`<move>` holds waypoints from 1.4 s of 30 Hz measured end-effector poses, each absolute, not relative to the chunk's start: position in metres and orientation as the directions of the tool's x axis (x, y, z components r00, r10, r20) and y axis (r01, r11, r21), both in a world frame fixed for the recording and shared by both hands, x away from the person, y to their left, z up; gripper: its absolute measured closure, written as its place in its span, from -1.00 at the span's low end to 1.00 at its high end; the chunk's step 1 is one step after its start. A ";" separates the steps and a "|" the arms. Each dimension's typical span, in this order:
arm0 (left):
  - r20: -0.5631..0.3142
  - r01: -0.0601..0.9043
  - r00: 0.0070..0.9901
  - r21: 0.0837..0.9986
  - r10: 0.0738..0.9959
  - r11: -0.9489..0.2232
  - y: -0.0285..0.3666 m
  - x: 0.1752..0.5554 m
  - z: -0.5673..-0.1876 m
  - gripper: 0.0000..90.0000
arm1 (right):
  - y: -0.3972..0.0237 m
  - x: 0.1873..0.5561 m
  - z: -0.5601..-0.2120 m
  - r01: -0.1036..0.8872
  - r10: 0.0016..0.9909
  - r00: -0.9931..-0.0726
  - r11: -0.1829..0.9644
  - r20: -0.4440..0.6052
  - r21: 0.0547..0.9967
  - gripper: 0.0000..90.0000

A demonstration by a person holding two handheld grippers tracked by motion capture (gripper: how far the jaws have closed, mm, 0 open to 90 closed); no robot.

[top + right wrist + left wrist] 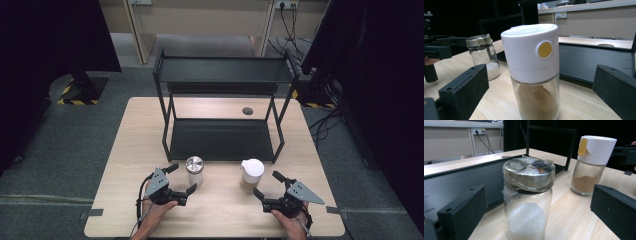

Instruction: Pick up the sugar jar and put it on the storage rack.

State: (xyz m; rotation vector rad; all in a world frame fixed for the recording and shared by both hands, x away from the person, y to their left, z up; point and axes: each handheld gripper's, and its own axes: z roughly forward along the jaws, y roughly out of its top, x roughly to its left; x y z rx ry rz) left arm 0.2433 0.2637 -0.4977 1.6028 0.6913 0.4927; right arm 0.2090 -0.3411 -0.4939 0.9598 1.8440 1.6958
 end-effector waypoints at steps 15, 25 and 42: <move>-0.068 0.169 0.727 0.982 0.684 -0.083 0.256 0.251 -0.495 -0.99 | -0.341 0.209 -0.495 0.184 0.746 -0.653 -0.008 0.128 0.983 -0.98; -0.062 0.178 0.723 0.979 0.688 -0.099 0.251 0.259 -0.493 -0.99 | -0.341 0.210 -0.495 0.182 0.743 -0.657 -0.007 0.127 0.983 -0.98; -0.070 0.222 0.719 0.966 0.691 -0.133 0.239 0.276 -0.492 -0.91 | -0.341 0.210 -0.496 0.182 0.736 -0.664 -0.007 0.128 0.983 -0.98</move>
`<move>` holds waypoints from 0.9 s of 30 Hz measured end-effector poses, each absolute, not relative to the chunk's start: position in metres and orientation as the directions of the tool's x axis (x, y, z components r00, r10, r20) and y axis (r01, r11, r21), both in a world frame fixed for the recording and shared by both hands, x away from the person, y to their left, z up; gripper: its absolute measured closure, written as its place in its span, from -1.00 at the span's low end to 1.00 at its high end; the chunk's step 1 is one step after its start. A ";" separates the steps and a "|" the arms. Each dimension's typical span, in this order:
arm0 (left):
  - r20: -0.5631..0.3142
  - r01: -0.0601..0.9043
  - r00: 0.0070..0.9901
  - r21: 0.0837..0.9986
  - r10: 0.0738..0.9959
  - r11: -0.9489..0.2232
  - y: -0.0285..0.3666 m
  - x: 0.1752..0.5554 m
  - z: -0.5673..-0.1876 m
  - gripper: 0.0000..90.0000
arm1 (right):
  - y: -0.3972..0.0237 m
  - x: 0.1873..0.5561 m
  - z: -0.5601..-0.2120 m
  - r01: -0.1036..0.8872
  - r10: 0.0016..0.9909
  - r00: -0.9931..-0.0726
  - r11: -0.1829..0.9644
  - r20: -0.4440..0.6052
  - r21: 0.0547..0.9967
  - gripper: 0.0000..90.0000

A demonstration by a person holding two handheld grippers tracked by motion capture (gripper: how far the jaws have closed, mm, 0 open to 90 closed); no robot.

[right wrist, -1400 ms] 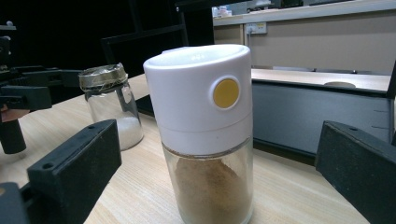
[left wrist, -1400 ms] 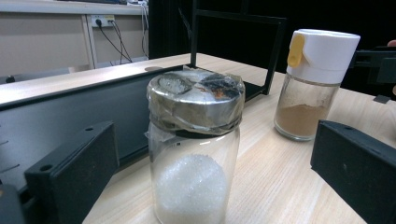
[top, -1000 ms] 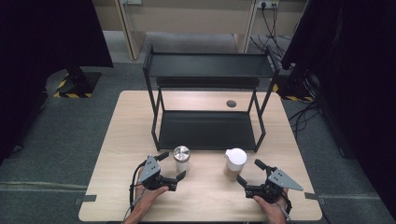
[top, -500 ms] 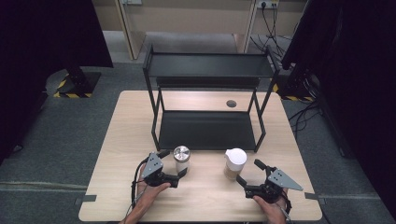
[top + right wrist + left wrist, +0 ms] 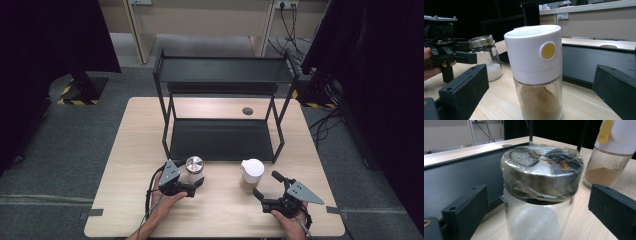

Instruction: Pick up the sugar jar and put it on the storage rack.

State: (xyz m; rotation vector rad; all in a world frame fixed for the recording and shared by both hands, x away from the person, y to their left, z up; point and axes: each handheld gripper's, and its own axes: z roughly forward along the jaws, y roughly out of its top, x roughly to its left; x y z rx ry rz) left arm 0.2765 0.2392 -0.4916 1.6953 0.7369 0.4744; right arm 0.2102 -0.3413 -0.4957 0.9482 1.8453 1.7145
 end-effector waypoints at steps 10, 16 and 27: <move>-0.067 0.242 0.713 0.958 0.698 -0.155 0.234 0.283 -0.490 -0.68 | -0.341 0.210 -0.496 0.185 0.734 -0.666 -0.009 0.132 0.983 -0.98; -0.078 0.243 0.729 0.958 0.680 -0.151 0.236 0.288 -0.491 -0.41 | -0.341 0.210 -0.496 0.187 0.735 -0.665 -0.011 0.135 0.982 -0.98; -0.062 0.232 0.729 0.959 0.682 -0.161 0.234 0.286 -0.490 -0.32 | -0.341 0.210 -0.497 0.188 0.732 -0.668 -0.012 0.137 0.982 -0.98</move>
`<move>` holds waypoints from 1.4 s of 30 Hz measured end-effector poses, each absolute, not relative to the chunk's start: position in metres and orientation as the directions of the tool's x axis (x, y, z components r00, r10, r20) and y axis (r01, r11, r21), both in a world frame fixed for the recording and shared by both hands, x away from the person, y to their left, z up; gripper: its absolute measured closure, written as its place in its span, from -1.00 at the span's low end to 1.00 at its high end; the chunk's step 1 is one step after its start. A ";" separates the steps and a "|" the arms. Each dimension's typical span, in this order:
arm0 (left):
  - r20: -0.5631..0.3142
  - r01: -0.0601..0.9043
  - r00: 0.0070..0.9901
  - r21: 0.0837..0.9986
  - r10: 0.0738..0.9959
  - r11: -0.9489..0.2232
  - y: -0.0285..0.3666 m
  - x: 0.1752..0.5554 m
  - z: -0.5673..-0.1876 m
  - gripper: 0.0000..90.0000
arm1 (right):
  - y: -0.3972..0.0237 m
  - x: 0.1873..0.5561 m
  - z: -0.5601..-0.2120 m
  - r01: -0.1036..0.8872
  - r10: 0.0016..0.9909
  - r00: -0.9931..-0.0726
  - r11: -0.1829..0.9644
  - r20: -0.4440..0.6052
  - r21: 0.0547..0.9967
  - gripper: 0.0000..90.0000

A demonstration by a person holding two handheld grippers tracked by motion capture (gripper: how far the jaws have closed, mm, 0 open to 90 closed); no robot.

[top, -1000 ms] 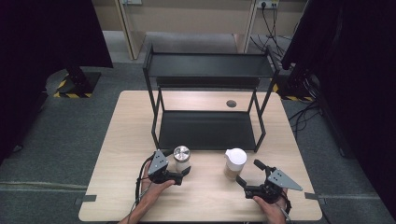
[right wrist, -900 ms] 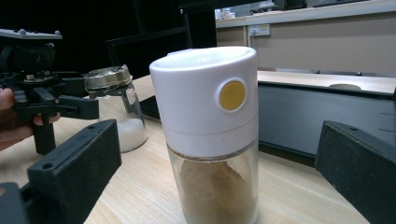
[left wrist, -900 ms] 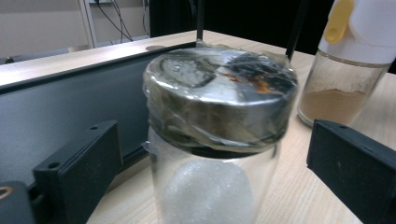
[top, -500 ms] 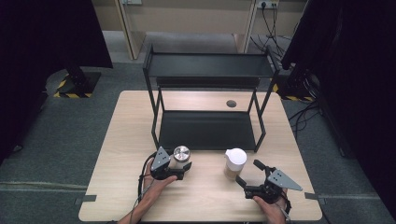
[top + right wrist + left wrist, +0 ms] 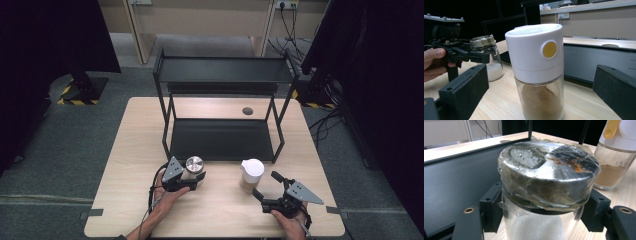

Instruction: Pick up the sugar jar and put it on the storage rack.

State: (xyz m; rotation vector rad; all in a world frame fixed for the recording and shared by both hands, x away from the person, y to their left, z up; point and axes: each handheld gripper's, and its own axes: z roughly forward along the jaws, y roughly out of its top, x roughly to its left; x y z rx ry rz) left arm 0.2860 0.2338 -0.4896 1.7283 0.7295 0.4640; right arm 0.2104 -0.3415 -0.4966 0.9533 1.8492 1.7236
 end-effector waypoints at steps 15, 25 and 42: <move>-0.061 0.221 0.746 0.962 0.663 -0.160 0.235 0.285 -0.481 -0.32 | -0.342 0.210 -0.497 0.187 0.730 -0.669 -0.017 0.140 0.982 -0.98; -0.063 0.213 0.749 0.966 0.660 -0.149 0.238 0.286 -0.475 -0.32 | -0.342 0.210 -0.497 0.188 0.731 -0.668 -0.017 0.141 0.982 -0.98; -0.083 0.211 0.759 0.970 0.646 -0.124 0.245 0.290 -0.450 -0.32 | -0.341 0.210 -0.498 0.188 0.731 -0.668 -0.018 0.141 0.982 -0.98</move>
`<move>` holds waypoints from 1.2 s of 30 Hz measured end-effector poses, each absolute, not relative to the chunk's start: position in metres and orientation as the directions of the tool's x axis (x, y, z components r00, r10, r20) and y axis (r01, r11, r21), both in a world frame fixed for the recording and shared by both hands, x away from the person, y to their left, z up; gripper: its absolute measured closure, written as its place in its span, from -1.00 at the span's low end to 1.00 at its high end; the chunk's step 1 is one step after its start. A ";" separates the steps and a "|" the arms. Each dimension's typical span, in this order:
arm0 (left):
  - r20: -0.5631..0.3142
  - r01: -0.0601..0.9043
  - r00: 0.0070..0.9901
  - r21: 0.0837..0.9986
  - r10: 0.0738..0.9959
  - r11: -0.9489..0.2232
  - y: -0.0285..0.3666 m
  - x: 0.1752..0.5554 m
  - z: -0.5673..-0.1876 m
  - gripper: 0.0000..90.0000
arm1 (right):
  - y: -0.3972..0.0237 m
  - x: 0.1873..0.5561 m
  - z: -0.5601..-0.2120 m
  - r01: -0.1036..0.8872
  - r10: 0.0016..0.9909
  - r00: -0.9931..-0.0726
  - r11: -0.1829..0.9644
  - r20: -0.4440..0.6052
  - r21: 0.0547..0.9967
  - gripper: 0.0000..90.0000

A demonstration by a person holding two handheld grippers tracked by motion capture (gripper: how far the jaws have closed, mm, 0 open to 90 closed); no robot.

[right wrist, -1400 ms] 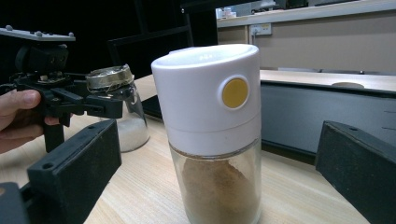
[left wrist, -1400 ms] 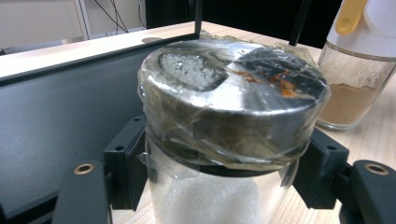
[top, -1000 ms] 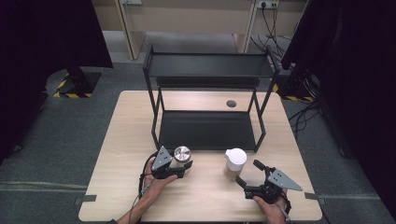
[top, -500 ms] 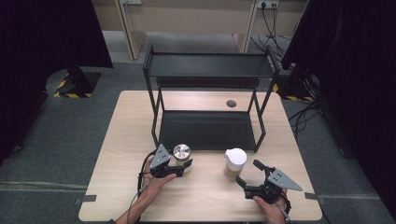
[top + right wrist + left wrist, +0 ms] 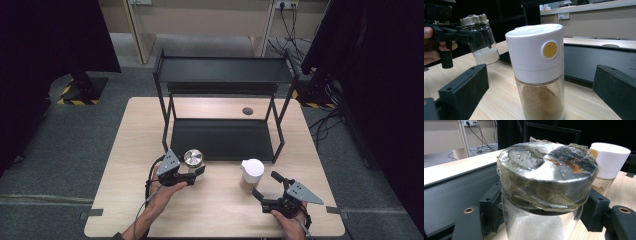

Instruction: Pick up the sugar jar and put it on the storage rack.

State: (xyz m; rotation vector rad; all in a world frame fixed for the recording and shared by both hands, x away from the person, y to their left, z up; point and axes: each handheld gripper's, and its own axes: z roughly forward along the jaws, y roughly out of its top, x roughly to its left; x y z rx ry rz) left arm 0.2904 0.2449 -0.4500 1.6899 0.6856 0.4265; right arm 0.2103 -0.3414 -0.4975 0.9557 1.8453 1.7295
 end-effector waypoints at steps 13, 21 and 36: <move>-0.065 0.195 0.769 0.971 0.636 -0.136 0.244 0.298 -0.424 -0.32 | -0.341 0.211 -0.498 0.189 0.730 -0.669 -0.017 0.142 0.982 -0.98; -0.079 0.199 0.783 0.972 0.617 -0.128 0.239 0.307 -0.409 -0.32 | -0.341 0.211 -0.498 0.189 0.729 -0.669 -0.019 0.143 0.982 -0.98; -0.088 0.201 0.786 0.972 0.612 -0.119 0.242 0.322 -0.369 -0.31 | -0.342 0.211 -0.498 0.188 0.729 -0.670 -0.021 0.144 0.982 -0.98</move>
